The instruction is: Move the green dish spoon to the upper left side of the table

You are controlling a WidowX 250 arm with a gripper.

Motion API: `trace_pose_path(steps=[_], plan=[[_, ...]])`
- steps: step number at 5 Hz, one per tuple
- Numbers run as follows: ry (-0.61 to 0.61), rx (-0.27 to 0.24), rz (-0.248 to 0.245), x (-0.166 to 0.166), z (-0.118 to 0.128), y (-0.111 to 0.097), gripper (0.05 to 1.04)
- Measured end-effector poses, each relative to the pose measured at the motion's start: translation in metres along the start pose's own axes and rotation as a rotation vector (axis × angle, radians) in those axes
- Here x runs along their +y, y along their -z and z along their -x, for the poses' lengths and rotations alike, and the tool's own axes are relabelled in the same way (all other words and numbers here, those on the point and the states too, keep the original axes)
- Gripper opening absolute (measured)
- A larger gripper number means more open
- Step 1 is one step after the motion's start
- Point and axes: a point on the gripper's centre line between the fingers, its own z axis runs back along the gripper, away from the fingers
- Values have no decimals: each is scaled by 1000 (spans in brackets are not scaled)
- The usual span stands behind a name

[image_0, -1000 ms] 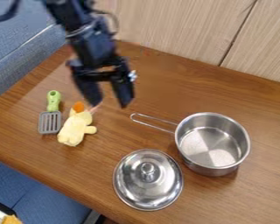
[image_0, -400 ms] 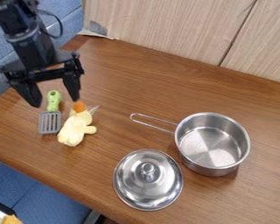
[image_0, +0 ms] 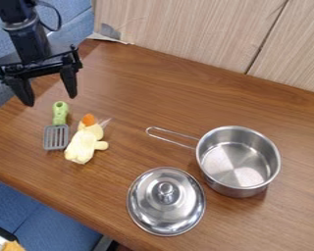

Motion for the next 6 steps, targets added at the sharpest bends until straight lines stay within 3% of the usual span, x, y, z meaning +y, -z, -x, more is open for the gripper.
trace_pose_path(steps=[2, 4, 5, 6], plan=[[-35, -25, -43, 7, -12, 20, 1001], [79, 10, -15, -1, -16, 55, 968], [143, 6, -33, -10, -21, 60, 693], [157, 11, -18, -13, -20, 61, 445]])
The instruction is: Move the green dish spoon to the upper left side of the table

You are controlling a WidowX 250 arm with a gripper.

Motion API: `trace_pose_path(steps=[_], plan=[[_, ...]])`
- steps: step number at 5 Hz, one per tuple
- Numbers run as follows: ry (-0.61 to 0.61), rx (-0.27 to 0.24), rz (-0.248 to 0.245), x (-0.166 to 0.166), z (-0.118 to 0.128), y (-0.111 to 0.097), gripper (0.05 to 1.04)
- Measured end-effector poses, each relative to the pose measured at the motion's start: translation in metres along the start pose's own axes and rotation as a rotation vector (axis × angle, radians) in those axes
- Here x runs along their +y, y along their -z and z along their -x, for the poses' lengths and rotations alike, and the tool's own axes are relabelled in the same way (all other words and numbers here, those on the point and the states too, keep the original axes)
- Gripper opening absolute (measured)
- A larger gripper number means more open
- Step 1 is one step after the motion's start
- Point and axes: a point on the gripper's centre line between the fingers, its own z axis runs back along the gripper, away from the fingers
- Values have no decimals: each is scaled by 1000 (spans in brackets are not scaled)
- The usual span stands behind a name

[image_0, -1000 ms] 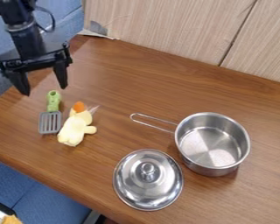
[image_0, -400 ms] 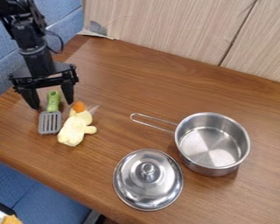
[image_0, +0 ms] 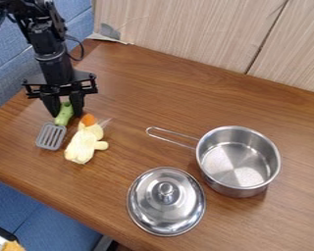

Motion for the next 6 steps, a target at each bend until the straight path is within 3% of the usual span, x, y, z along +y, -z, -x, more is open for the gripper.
trace_pose_path(steps=[2, 3, 4, 5, 6], plan=[[5, 17, -11, 3, 5, -6, 439], [-5, -10, 4, 7, 6, -36, 439], [13, -86, 17, 6, 4, -65, 439], [32, -186, 36, -5, 9, -81, 439], [61, -234, 80, -32, 7, -83, 439]])
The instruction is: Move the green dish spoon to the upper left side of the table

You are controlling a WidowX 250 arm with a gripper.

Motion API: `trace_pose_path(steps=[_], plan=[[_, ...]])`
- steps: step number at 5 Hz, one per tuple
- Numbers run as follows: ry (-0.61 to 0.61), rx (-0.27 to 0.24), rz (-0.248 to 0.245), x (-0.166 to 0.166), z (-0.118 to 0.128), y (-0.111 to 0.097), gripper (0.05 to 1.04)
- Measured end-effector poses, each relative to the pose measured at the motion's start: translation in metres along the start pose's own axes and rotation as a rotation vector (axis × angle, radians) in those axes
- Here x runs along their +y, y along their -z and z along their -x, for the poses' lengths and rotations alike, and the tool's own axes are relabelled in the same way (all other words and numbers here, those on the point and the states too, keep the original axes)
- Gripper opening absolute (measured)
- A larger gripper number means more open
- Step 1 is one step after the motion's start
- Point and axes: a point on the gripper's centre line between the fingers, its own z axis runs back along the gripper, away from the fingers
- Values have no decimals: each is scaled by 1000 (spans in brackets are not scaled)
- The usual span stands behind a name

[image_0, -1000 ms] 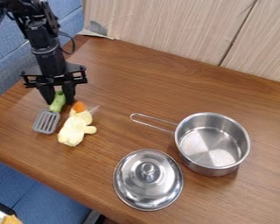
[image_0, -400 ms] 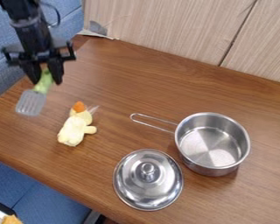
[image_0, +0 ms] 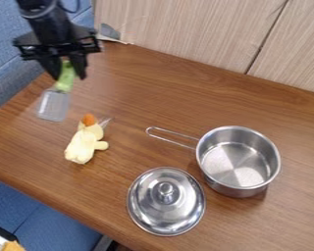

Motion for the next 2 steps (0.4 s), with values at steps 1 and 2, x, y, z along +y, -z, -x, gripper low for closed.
trace_pose_path(steps=[1, 2], plan=[[71, -19, 8, -20, -1, 1, 439], [101, -9, 6, -29, 2, 4, 439]])
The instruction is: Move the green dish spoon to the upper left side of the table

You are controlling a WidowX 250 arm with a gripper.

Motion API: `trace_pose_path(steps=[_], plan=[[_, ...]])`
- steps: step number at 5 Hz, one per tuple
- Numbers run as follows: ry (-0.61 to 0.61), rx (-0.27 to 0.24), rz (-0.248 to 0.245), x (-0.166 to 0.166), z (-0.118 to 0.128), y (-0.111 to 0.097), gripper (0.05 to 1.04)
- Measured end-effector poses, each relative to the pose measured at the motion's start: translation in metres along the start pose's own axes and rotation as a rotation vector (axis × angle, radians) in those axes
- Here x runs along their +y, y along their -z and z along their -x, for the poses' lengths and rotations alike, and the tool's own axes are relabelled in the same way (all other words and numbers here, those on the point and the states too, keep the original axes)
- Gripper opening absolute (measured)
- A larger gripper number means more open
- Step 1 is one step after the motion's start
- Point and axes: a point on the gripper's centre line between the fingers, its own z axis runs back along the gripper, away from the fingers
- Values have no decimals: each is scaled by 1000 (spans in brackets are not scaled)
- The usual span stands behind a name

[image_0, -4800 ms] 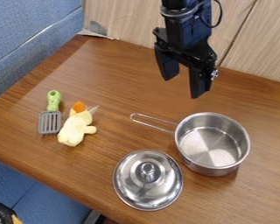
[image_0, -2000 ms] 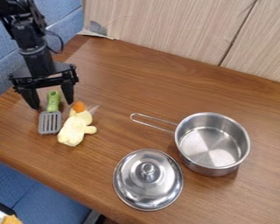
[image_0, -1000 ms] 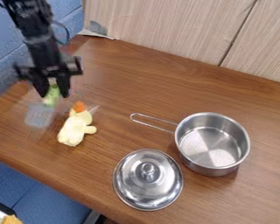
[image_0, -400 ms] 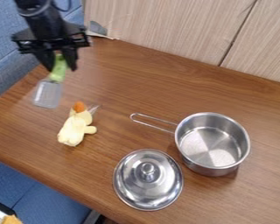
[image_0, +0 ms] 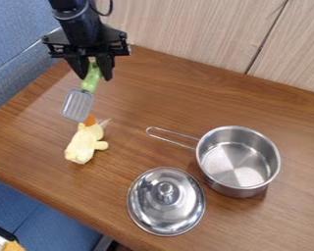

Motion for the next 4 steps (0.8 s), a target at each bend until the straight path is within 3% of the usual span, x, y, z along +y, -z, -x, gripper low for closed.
trace_pose_path(steps=[2, 4], plan=[[-12, 65, -45, 12, 18, 10, 439], [8, 110, -40, 16, 32, 27, 439]])
